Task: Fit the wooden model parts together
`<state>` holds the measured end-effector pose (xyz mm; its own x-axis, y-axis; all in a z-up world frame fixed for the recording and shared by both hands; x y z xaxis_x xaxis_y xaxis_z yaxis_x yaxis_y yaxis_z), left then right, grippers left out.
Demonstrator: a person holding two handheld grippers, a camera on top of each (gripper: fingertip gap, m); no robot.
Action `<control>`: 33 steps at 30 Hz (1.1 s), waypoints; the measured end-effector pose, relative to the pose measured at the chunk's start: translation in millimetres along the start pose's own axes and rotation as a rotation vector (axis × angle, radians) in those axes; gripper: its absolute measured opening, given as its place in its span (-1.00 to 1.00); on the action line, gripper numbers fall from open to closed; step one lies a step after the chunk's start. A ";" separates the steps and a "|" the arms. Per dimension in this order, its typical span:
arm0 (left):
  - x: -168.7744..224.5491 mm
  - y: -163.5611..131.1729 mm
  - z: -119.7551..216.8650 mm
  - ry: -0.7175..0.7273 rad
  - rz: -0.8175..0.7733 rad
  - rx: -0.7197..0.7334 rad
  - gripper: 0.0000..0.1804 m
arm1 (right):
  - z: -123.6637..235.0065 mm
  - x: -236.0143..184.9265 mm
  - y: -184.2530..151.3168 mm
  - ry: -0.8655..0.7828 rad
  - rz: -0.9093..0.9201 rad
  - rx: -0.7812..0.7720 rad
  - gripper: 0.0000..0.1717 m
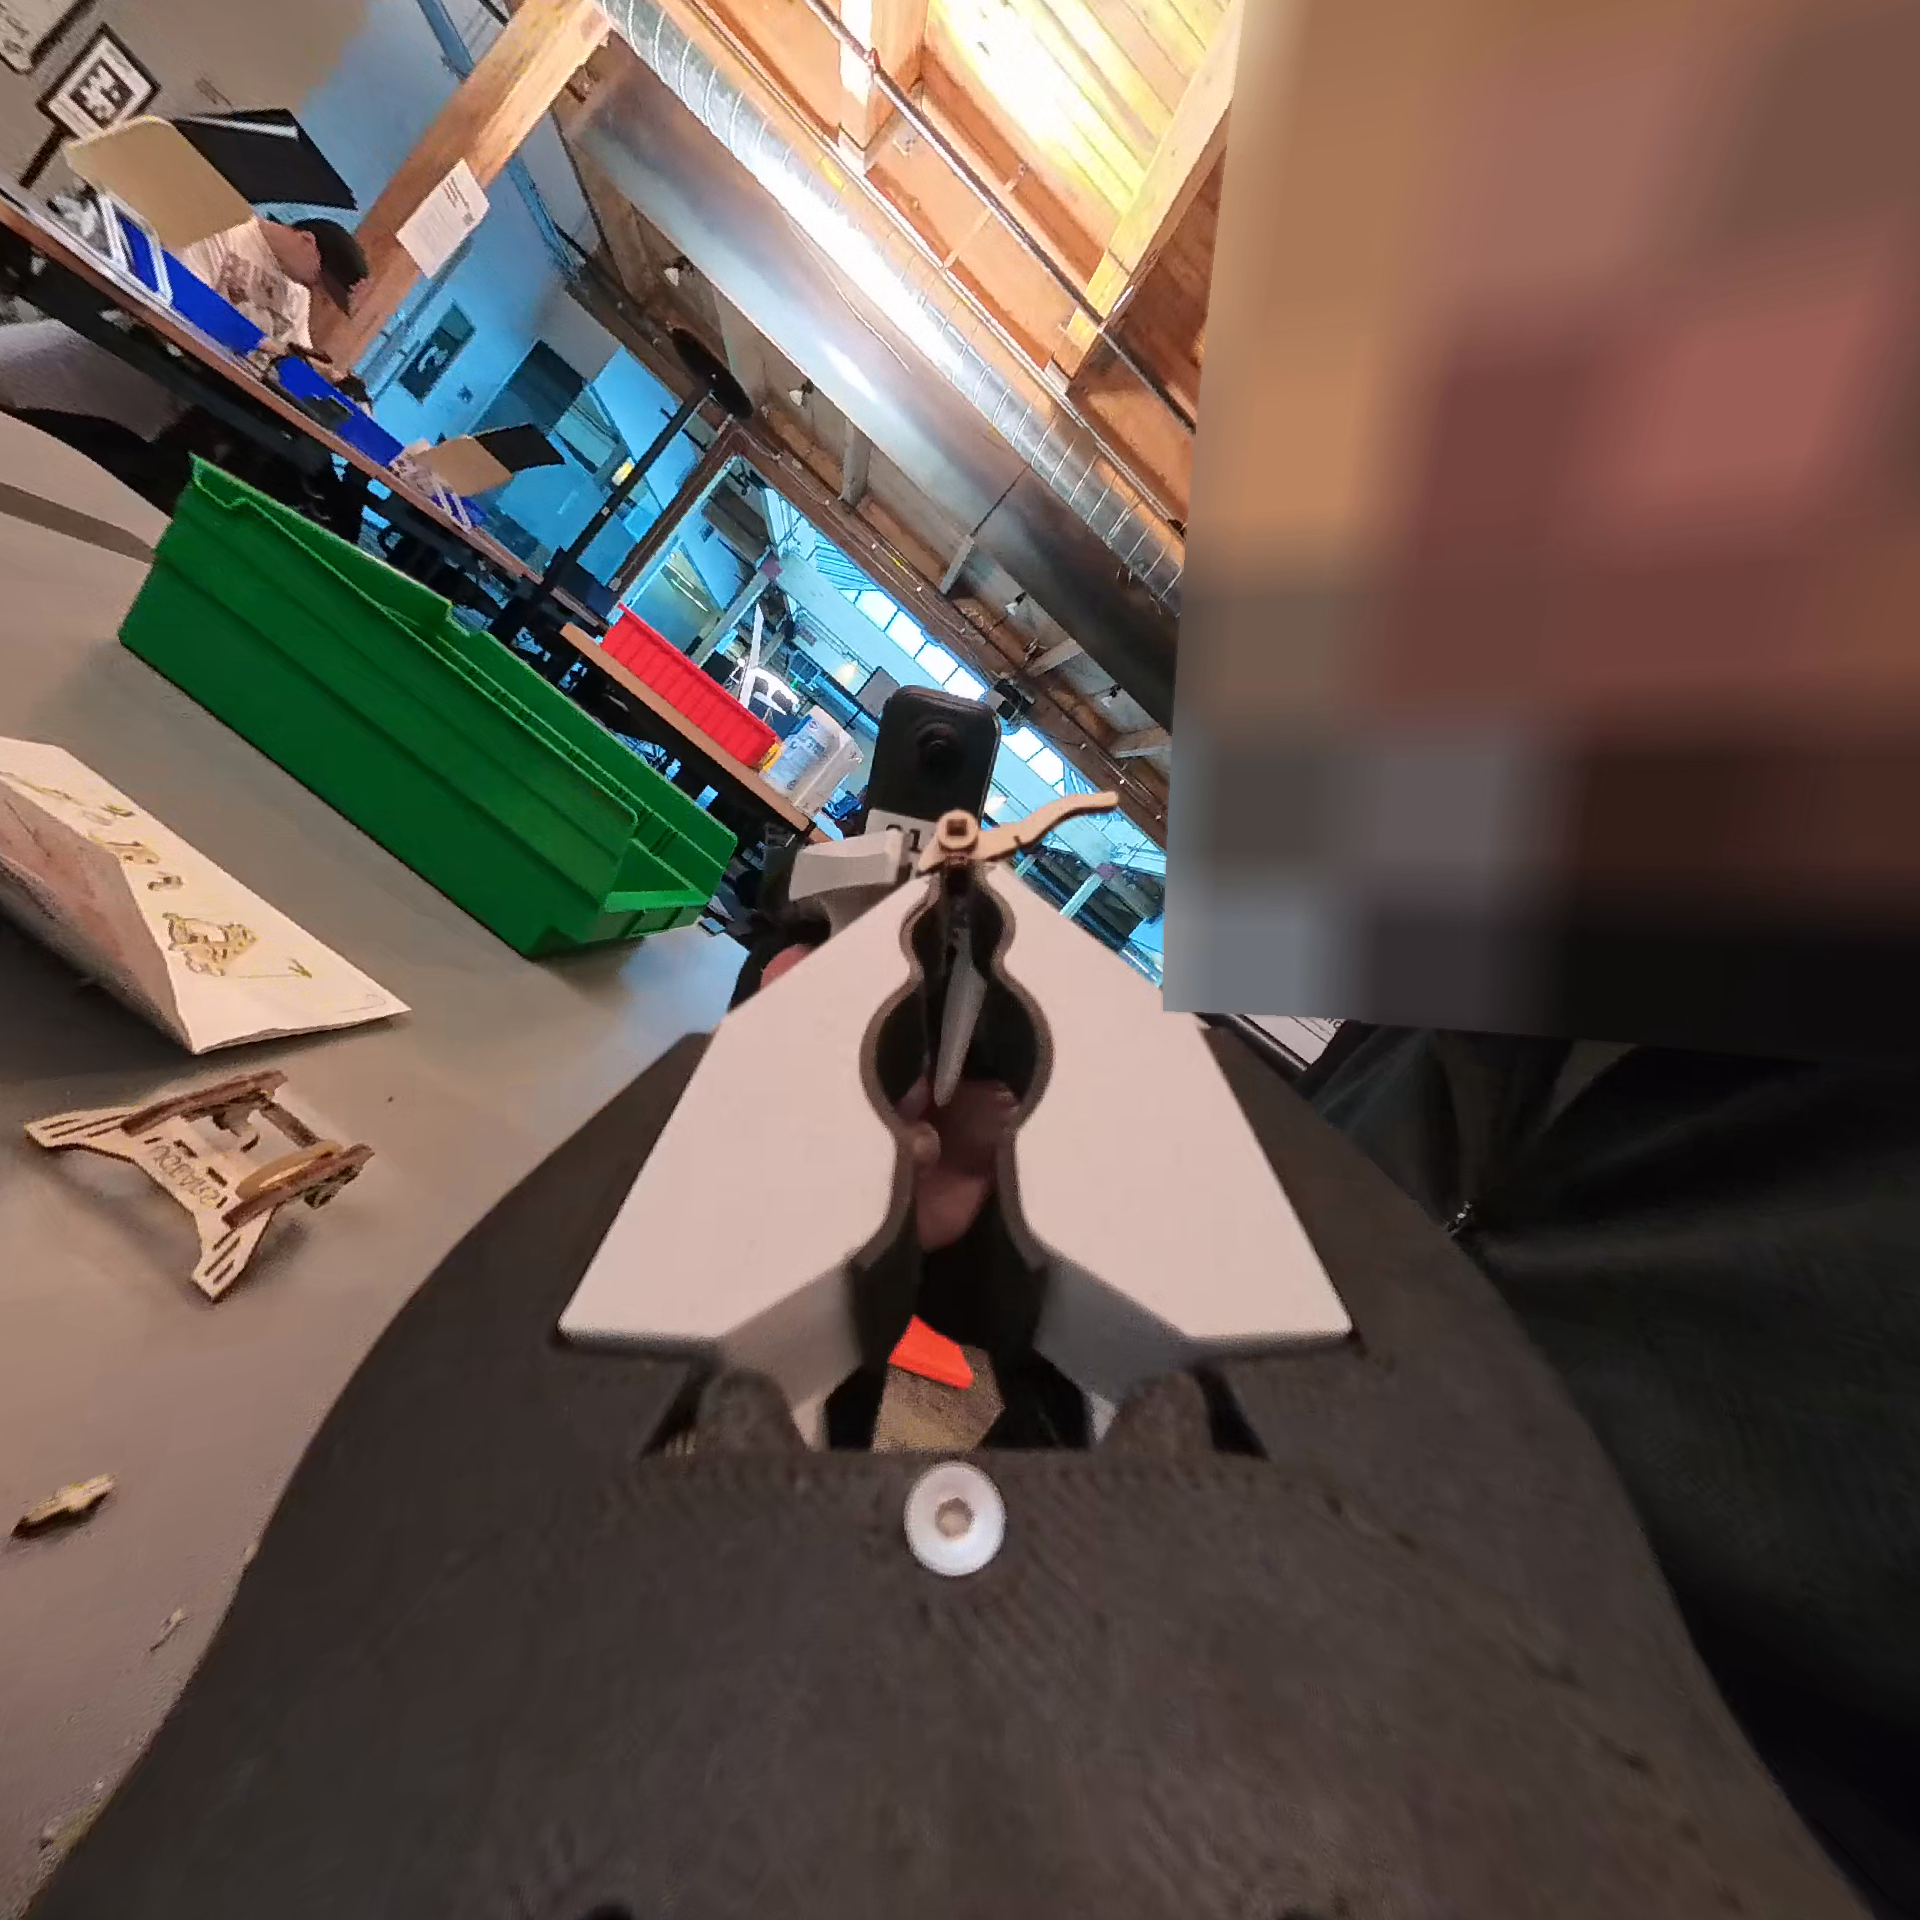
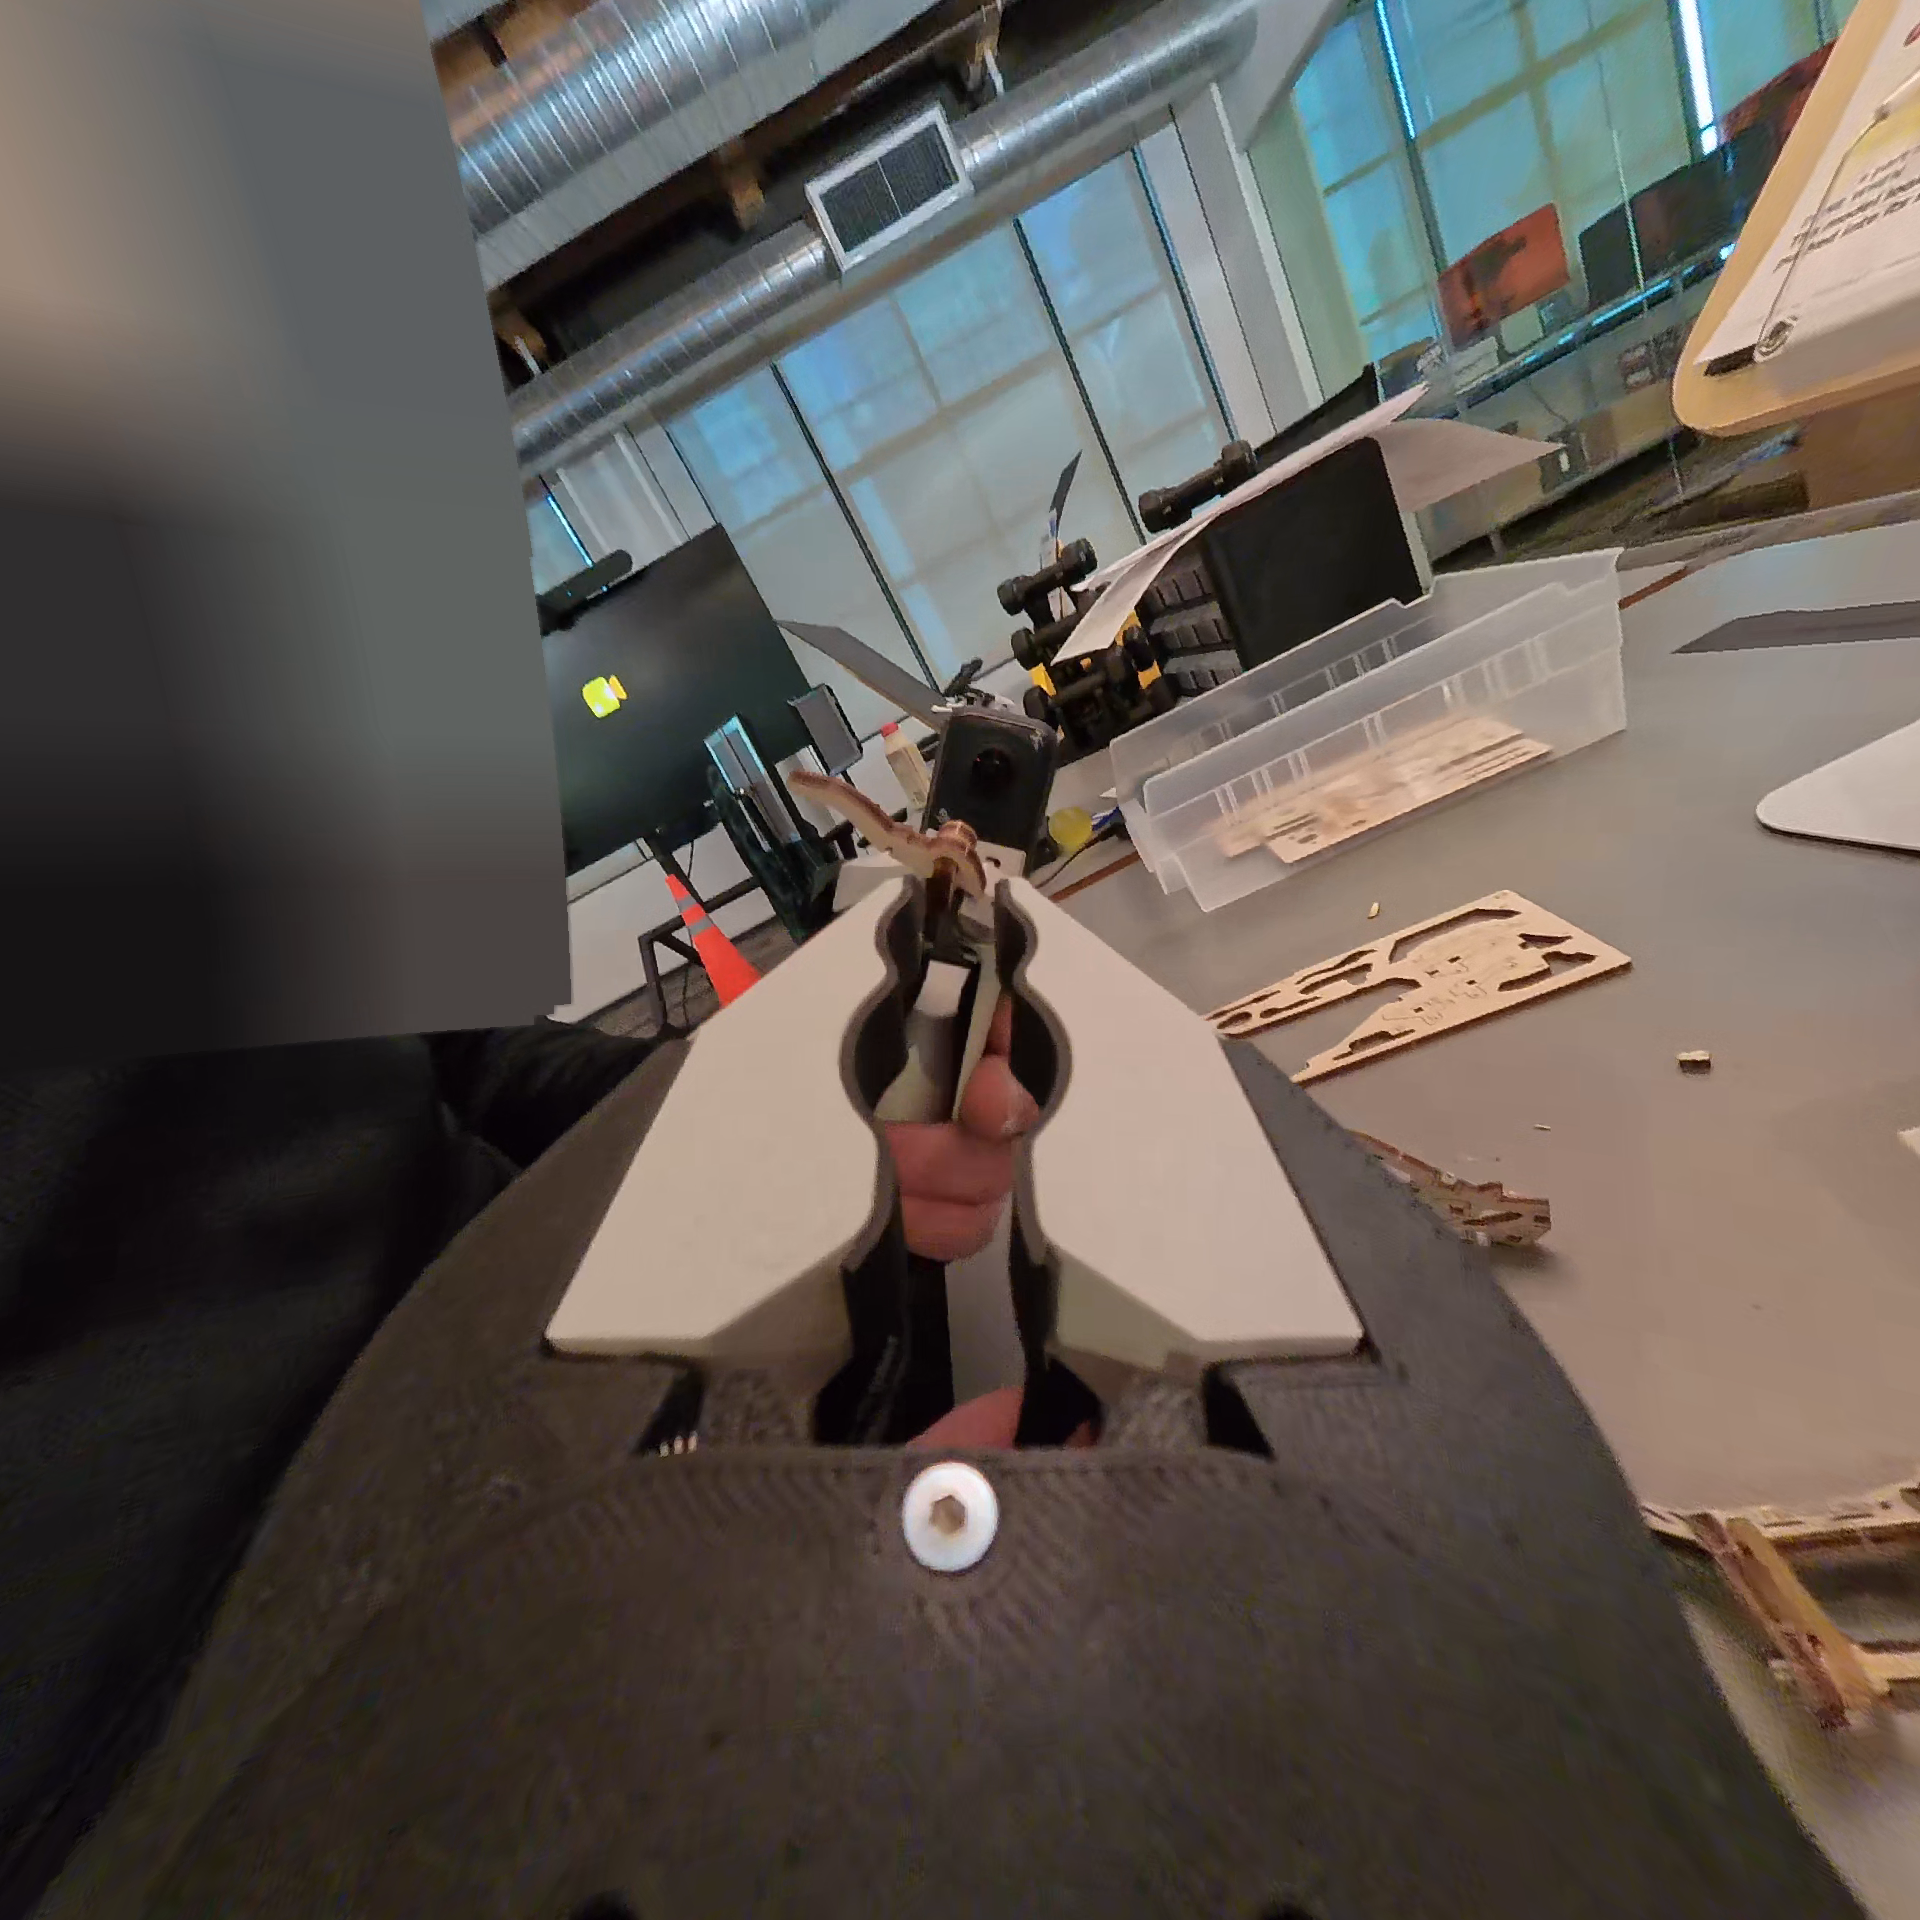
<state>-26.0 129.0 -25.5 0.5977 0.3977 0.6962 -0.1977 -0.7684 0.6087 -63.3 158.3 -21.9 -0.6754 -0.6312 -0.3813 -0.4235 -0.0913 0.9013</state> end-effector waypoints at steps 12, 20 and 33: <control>-7.4 -5.8 -6.2 0.068 -0.088 -0.025 -0.98 | 11.4 4.6 -4.4 -0.044 -0.062 0.058 -0.94; -12.8 -9.5 -10.0 0.086 -0.080 -0.048 -0.97 | 18.3 8.4 -6.5 -0.044 -0.058 0.072 -0.94; -23.1 -6.7 24.5 0.366 -0.327 -0.191 -0.83 | 34.2 35.2 -16.5 -0.151 0.018 0.001 -0.95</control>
<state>-19.4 112.6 -55.0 0.3479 0.7766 0.5251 -0.2048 -0.4836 0.8510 -100.8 163.9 -57.2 -0.7661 -0.5097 -0.3915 -0.4109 -0.0799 0.9082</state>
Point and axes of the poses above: each gripper's, where its closed fingertips meet, z back along the fingers, y out of its top, x = y × z across the jaws, the point moved 3 cm from there along z, back along the fingers, and after that the axes turned 5 degrees about z, right-handed, at the moved point
